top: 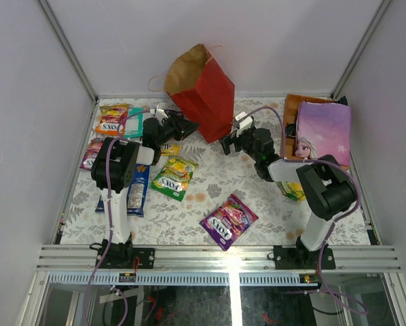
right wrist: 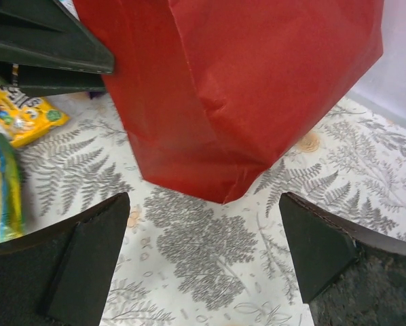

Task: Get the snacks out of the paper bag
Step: Adjust the paper bag at the center of the board.

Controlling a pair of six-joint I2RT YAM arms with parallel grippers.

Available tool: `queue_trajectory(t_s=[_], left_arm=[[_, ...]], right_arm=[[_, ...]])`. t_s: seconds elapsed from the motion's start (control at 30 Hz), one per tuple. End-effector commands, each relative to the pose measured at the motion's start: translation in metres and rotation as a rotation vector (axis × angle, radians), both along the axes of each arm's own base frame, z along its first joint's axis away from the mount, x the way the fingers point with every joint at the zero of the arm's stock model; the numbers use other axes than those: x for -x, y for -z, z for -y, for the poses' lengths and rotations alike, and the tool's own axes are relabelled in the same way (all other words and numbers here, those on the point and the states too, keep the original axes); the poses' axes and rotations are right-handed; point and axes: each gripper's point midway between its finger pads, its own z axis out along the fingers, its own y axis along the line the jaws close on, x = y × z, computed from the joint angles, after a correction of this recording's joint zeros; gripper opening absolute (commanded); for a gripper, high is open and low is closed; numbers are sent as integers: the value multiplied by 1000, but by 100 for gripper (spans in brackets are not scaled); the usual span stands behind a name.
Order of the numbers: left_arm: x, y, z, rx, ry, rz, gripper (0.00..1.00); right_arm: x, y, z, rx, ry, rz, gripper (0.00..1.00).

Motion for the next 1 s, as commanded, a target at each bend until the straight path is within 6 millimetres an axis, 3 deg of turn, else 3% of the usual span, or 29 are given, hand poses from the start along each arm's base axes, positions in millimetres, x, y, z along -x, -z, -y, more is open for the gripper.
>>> queue_trajectory(t_s=[0.0, 0.27, 0.97], left_arm=[[-1, -24, 1, -6, -4, 95, 34], [-1, -23, 1, -19, -3, 92, 34], [0, -25, 2, -14, 1, 95, 34]], right_arm=[[-31, -34, -6, 43, 19, 192, 100], [-52, -28, -23, 25, -12, 171, 99], [-65, 1, -43, 51, -76, 30, 78]])
